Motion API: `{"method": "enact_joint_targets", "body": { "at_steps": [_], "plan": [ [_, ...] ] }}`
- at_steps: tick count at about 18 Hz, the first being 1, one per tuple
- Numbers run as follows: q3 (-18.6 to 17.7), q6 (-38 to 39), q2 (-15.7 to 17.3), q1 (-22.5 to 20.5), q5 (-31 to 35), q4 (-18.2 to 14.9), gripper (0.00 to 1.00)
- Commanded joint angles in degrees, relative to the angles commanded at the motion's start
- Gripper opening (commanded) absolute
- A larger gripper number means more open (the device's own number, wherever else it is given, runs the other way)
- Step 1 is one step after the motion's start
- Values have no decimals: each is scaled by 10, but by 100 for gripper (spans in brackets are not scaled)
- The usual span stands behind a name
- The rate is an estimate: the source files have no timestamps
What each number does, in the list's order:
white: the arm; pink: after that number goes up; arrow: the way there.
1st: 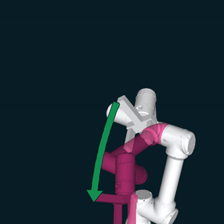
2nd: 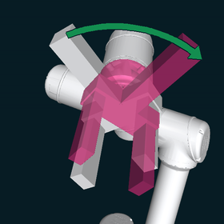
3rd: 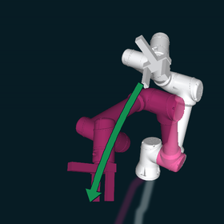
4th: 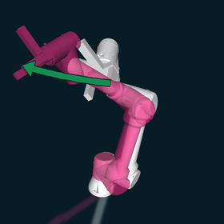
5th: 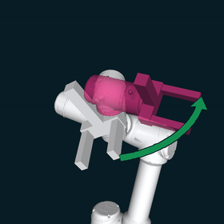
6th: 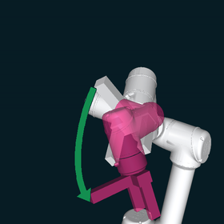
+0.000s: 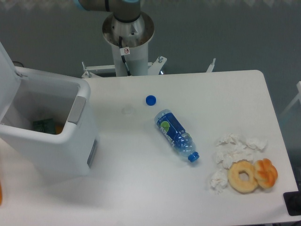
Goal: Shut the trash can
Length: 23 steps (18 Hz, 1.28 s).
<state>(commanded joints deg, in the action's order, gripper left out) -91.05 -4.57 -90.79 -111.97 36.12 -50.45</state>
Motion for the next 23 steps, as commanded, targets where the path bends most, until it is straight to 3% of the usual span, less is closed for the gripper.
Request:
{"method": "enact_joint_targets", "body": {
  "at_steps": [6,9,13,23],
  "plan": [
    [-11,-12,11,-48,2,-1,100],
    [-16,-17,11,-58,6,-2,100],
    [-39,-32,19,-61,64,-2,100],
    [-56,-40,18,-110,66,-3,100]
  ]
}}
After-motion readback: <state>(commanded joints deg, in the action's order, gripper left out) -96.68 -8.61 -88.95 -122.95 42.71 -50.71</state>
